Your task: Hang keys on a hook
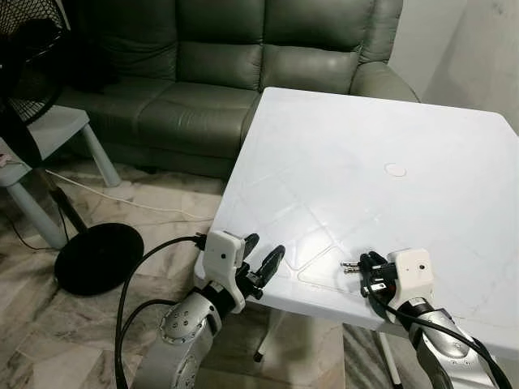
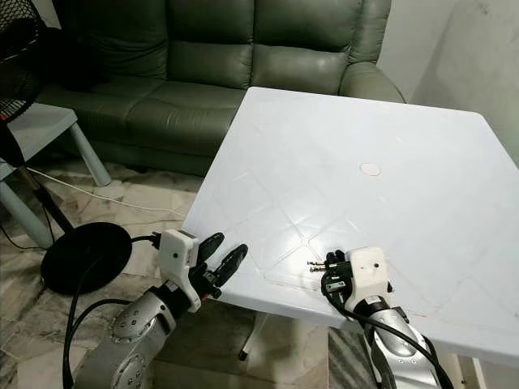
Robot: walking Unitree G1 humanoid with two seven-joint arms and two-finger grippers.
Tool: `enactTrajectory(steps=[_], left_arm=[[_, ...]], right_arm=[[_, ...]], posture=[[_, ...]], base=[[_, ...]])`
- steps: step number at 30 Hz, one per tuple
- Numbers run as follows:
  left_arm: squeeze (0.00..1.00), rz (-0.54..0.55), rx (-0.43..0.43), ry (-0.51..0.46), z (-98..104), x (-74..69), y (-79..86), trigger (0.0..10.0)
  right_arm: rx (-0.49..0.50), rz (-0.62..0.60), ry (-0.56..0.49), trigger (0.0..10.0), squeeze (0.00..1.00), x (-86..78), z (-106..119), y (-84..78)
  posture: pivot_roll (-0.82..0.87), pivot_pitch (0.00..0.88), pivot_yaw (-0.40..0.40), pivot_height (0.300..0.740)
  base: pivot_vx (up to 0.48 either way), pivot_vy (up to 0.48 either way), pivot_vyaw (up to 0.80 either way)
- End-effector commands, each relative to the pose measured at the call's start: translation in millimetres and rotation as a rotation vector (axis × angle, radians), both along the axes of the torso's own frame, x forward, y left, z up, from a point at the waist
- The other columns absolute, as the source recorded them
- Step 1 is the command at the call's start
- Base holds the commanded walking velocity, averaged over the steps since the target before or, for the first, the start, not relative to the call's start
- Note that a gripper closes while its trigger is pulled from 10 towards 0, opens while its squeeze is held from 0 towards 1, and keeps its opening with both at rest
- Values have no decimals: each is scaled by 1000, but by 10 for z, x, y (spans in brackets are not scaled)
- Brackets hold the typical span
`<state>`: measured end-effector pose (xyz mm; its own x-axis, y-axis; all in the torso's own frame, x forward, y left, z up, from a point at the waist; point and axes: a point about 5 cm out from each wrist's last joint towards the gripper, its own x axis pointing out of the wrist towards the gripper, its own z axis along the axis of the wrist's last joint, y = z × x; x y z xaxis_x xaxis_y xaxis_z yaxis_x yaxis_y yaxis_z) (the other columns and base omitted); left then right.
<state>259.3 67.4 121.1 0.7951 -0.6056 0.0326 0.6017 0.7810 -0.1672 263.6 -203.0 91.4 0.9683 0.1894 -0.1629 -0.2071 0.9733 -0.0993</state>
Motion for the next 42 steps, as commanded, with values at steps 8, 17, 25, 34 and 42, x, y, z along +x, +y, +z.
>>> enactTrajectory(steps=[8,17,25,34,42], left_arm=[[0,-6,1,-14,42,-21,-17,10000],[0,-5,-1,-12,42,-21,-18,10000],[0,-5,-3,-11,42,-19,-17,10000],[0,-7,-4,-9,43,-20,-19,10000],[0,-9,-5,-9,46,-21,-17,10000]], right_arm=[[27,-16,24,10000,1000,-14,-32,-70],[45,26,8,10000,0,-25,6,-95],[46,30,-5,10000,0,-30,24,-118],[37,3,-14,10000,0,-34,22,-176],[45,20,-8,3922,0,-50,10,-179]], posture=[[67,116,-28,740],[67,117,-28,740],[67,117,-28,740],[64,120,-24,740],[65,121,-21,740]], base=[[0,0,0],[0,0,0],[0,0,0],[0,0,0],[0,0,0]])
